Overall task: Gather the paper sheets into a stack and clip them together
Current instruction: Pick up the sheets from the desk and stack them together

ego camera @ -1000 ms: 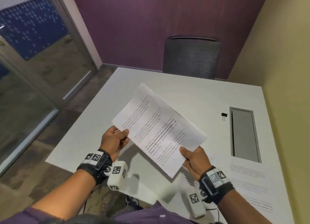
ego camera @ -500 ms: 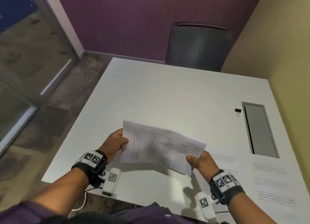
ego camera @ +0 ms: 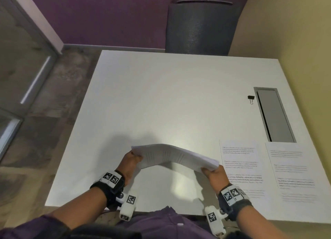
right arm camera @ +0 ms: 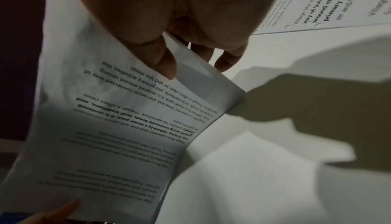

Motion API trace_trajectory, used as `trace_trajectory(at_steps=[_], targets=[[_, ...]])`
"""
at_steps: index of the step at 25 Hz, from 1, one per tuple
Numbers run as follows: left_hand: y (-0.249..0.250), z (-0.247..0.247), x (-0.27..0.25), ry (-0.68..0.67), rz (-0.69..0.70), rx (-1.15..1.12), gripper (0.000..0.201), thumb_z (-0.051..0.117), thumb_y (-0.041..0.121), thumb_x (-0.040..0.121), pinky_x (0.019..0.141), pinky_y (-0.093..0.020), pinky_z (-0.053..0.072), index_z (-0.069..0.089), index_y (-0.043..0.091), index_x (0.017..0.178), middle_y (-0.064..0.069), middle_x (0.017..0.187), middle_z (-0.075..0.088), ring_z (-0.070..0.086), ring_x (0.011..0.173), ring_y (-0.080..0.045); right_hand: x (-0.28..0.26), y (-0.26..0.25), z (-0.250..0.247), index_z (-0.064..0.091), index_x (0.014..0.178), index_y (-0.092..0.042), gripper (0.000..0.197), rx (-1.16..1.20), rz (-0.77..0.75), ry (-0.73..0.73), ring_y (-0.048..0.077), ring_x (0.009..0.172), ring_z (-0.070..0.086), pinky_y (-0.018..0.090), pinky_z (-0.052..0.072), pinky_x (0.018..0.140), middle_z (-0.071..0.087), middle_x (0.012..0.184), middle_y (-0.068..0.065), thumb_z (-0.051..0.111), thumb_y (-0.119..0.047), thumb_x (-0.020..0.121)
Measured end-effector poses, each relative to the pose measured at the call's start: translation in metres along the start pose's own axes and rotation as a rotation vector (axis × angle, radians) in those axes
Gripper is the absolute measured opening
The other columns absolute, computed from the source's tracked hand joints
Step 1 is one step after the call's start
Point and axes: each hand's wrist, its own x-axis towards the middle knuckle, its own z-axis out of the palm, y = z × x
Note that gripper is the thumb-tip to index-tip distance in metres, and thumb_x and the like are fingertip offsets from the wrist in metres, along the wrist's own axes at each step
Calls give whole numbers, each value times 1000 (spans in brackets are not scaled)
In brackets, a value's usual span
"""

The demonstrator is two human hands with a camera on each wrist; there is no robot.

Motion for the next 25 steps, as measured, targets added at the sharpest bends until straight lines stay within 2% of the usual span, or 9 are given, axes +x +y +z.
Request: trace_trajectory(at_steps=[5, 9, 11, 13, 16, 19, 21, 23, 25], targets=[[-10, -1, -3, -20, 16, 16, 28, 58, -1, 86, 74, -33, 47, 67, 4, 112, -11, 100, 70, 63, 96, -28, -11, 2, 4, 58, 93, -19, 18, 65, 67, 24, 28, 89, 64, 37, 50, 84, 63, 81, -1, 65, -3, 90], [-17, -2, 3, 17, 24, 29, 20, 62, 0, 84, 78, -35, 47, 70, 7, 101, -9, 92, 70, 62, 93, -28, -4, 9, 5, 65, 97, 0, 10, 8, 89, 14, 29, 80, 60, 53, 53, 84, 62, 81, 15, 64, -7, 91], [-23, -1, 3, -16, 19, 111, 18, 61, 0, 89, 79, -34, 48, 70, 8, 103, -8, 94, 72, 64, 96, -30, -2, 14, 5, 64, 101, -4, 12, 2, 124, 16, 32, 92, 65, 50, 53, 90, 66, 94, 16, 66, -9, 90], [-25, -1, -3, -40, 47, 226, 10, 62, 5, 93, 71, -29, 47, 68, 8, 100, -4, 88, 70, 64, 87, -25, -1, 18, 5, 62, 110, -4, 22, 17, 173, -6, 36, 108, 65, 44, 52, 95, 68, 110, 17, 67, -8, 89], [-14, 2, -15, -27, 147, 251, 6, 62, 10, 96, 62, -24, 44, 66, 9, 101, -1, 83, 69, 63, 83, -24, -5, 12, -4, 64, 107, -8, 21, -15, 112, -18, 37, 98, 68, 46, 56, 90, 71, 104, 20, 69, -10, 87], [14, 5, -28, -66, 298, 288, 22, 59, 7, 97, 63, -19, 48, 71, 26, 94, 10, 85, 73, 67, 80, -12, -18, -1, -26, 68, 93, -12, 14, 9, 39, 0, 34, 93, 70, 47, 59, 85, 74, 95, 12, 71, -5, 82], [37, 13, -30, -126, 400, 349, 36, 58, -3, 92, 67, -12, 50, 73, 28, 100, 16, 86, 76, 68, 81, 2, -25, -10, -47, 69, 86, -14, 22, 130, -21, 11, 31, 94, 72, 36, 61, 73, 76, 93, 3, 69, 6, 79], [55, 26, -30, -185, 531, 455, 56, 52, -19, 81, 77, -7, 49, 71, 27, 108, 24, 94, 75, 67, 91, 7, -25, -10, -70, 62, 115, -14, 44, 341, -54, 113, 29, 101, 70, 32, 60, 75, 71, 112, 1, 73, 8, 78], [72, 45, -33, -223, 648, 567, 61, 48, -21, 78, 79, -8, 47, 70, 32, 100, 24, 93, 73, 65, 94, 4, -24, -2, -92, 41, 144, -23, 79, 428, -116, 261, 22, 117, 60, 38, 54, 93, 54, 138, -3, 78, 0, 78]])
